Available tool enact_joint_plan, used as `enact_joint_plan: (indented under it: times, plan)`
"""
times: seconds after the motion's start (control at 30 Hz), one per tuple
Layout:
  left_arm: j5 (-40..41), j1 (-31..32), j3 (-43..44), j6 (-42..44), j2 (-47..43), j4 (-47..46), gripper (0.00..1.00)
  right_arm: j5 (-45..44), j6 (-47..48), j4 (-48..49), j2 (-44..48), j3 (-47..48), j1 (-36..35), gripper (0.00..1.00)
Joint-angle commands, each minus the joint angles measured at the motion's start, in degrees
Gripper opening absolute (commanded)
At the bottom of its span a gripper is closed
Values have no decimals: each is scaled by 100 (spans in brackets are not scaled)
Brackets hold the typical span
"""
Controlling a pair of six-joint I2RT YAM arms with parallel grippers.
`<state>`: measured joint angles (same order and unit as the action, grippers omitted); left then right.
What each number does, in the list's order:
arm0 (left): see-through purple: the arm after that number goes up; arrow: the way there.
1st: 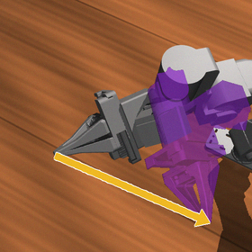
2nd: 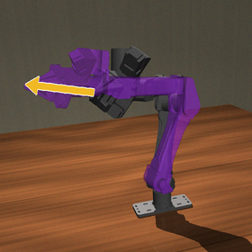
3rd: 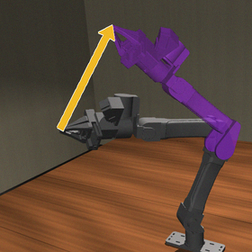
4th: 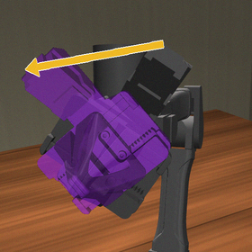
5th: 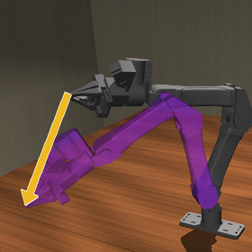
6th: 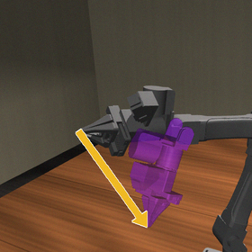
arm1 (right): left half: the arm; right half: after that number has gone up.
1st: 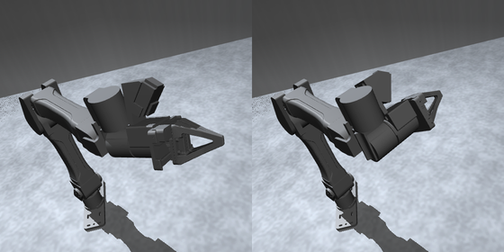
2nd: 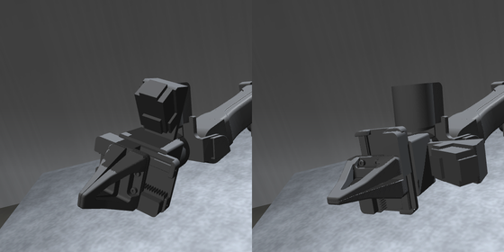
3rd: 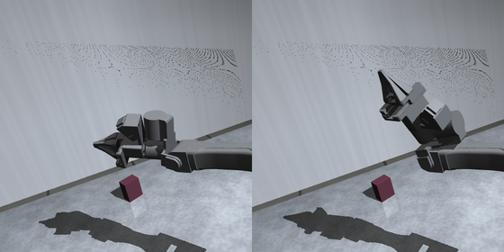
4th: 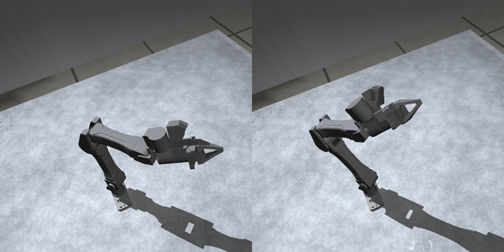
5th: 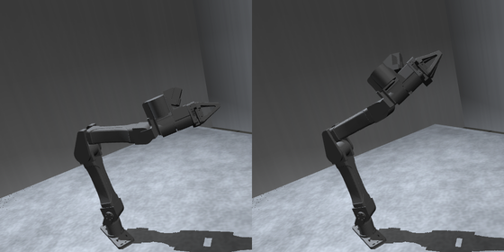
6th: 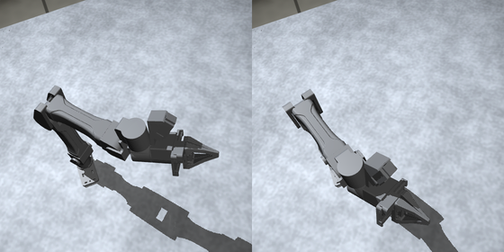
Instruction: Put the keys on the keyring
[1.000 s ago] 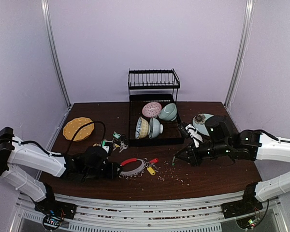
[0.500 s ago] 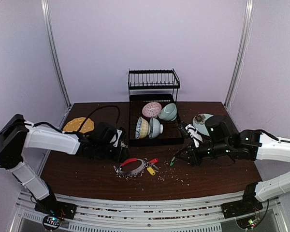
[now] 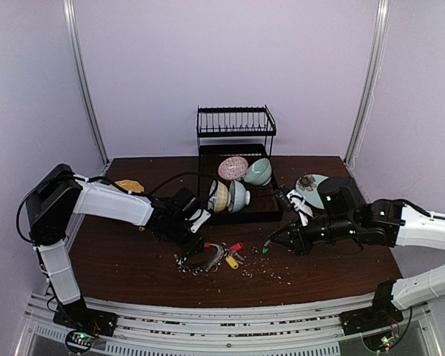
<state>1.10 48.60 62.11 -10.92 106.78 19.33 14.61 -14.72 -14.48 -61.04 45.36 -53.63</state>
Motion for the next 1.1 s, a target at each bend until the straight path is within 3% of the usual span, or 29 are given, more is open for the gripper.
enact_joint_plan:
  times: [0.0,0.1,0.33,0.7,1.07]
  plan:
    - [-175,135,69,352,389,453,40,-46,84,-4,101,-97,26,0]
    - [32,169,183,293,512,656,17,-42,70,-2,123,-92,24,0]
    - [743,456,3,-96,-14,477,0,-52,13,-9,212,-123,26,0]
    - [1770,788,-769,-557,-1233,-324,0,-83,26,-13,190,-105,28,0]
    - [2524,800,-1040,-211,-2024,-1019,0,-89,66,2,109,-45,27,0]
